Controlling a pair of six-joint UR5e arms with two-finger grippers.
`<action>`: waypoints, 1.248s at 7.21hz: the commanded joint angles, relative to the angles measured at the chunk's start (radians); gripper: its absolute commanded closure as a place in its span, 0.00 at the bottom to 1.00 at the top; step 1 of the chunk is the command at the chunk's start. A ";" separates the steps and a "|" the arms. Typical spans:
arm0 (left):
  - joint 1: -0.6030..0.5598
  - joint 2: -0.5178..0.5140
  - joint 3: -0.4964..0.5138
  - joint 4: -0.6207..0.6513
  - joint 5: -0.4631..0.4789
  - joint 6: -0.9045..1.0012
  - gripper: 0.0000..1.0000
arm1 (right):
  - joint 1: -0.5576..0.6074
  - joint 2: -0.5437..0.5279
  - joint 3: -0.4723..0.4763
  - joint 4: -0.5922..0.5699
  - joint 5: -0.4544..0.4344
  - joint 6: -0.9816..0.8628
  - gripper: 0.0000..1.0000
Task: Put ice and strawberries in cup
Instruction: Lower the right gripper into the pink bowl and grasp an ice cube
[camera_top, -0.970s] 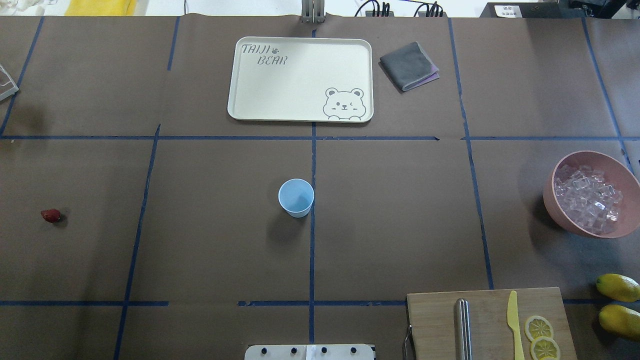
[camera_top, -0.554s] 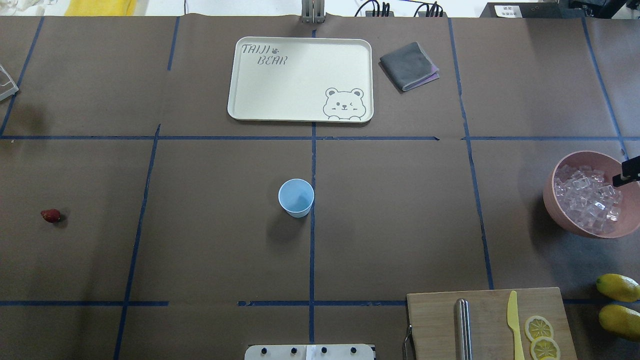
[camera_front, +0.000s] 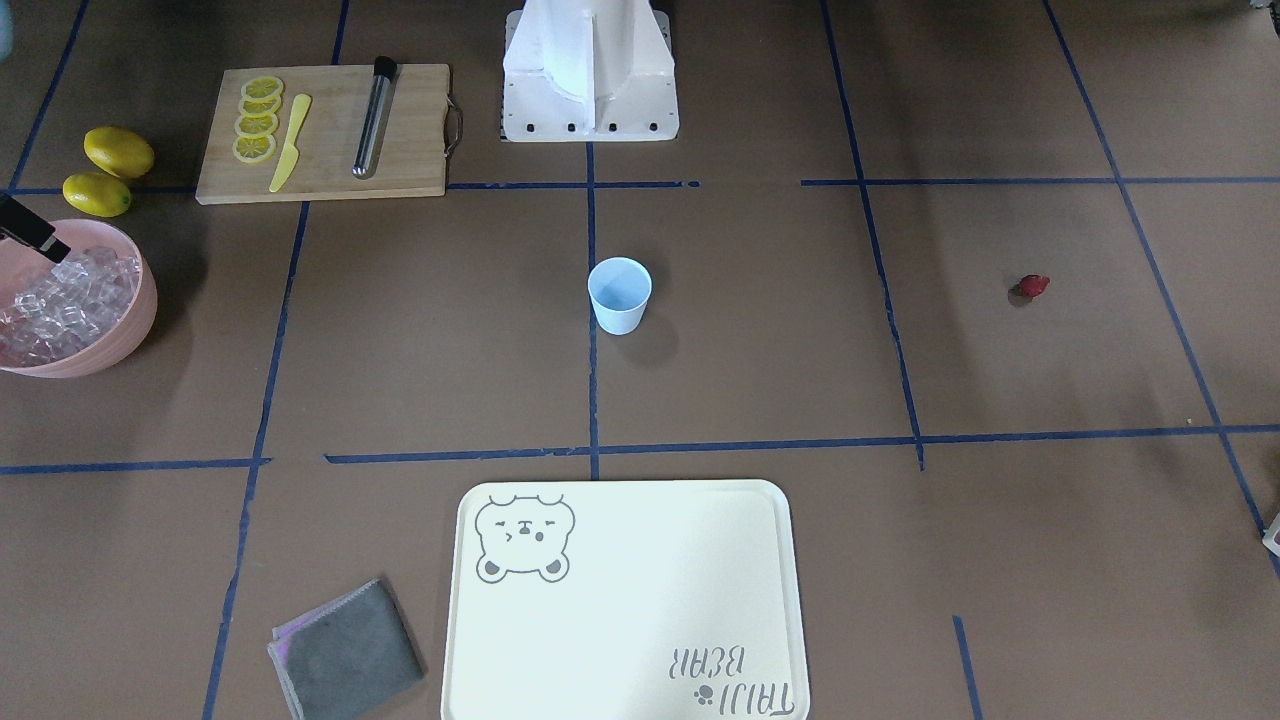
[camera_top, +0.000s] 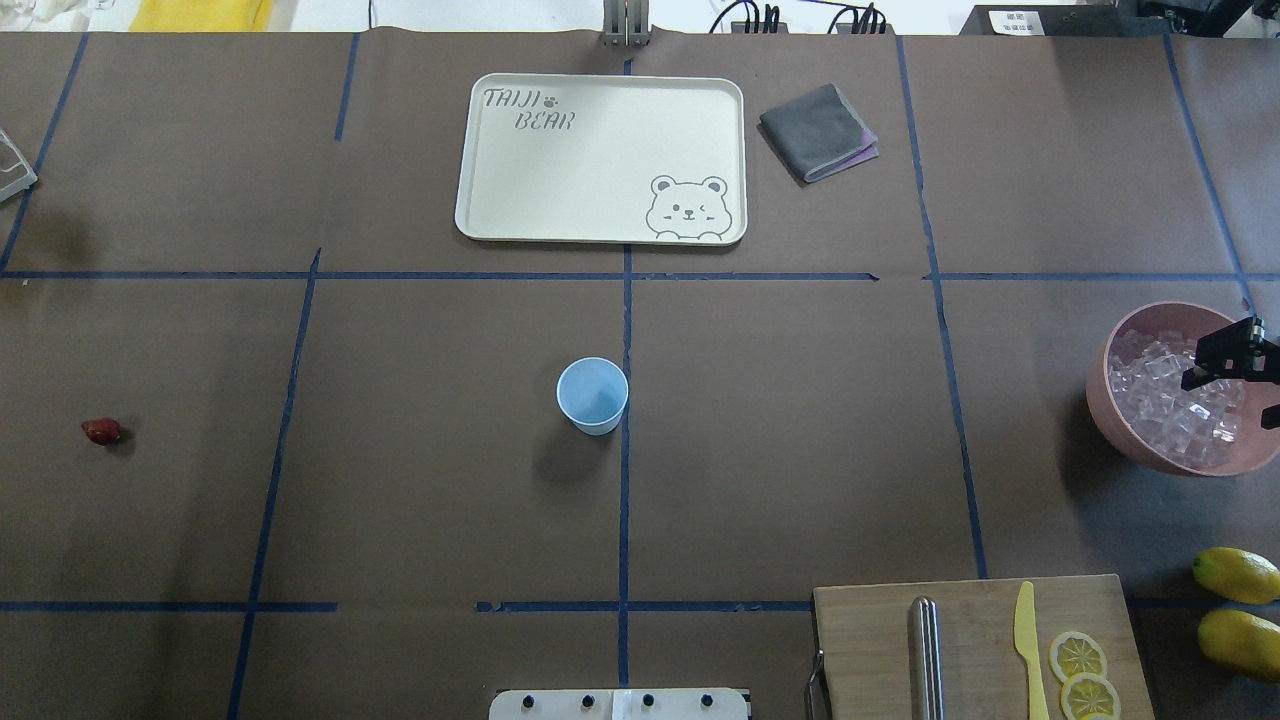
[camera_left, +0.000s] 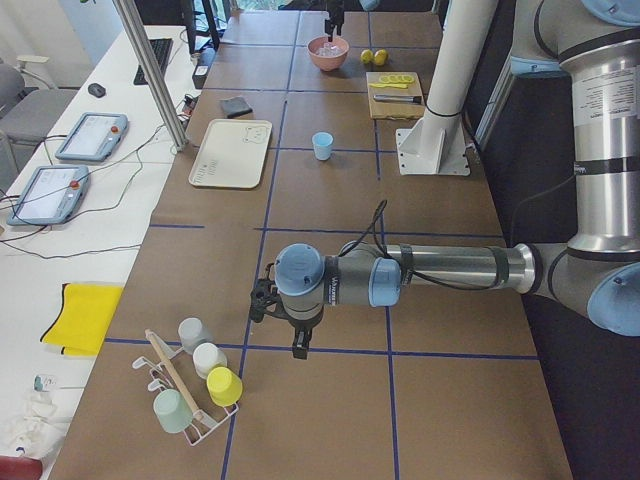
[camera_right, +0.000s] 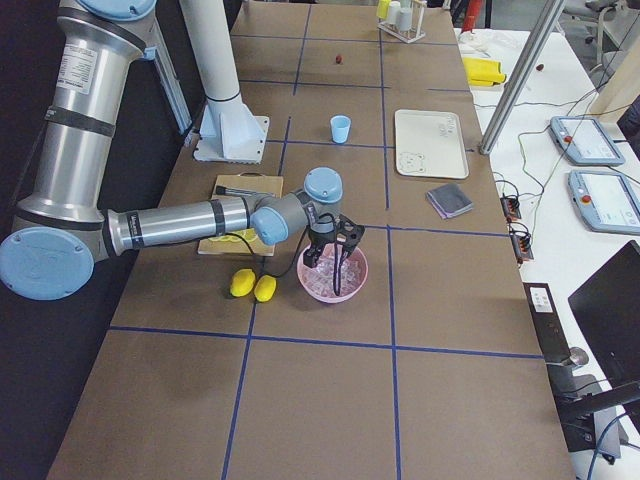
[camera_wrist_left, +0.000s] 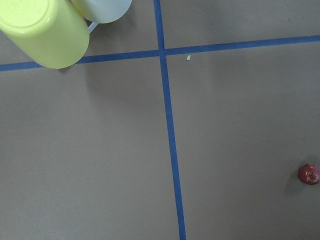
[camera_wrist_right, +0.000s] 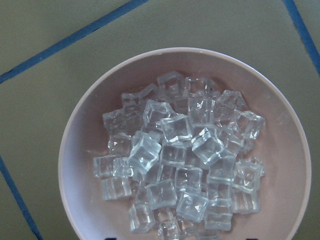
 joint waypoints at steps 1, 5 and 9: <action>0.002 0.000 -0.001 -0.003 0.000 0.000 0.00 | -0.031 0.001 -0.004 0.001 -0.004 0.029 0.11; 0.002 0.000 -0.003 -0.003 0.000 0.000 0.00 | -0.037 0.063 -0.094 0.002 -0.030 0.029 0.15; 0.002 0.000 -0.011 -0.003 0.000 -0.002 0.00 | -0.037 0.062 -0.103 0.001 -0.030 0.034 0.18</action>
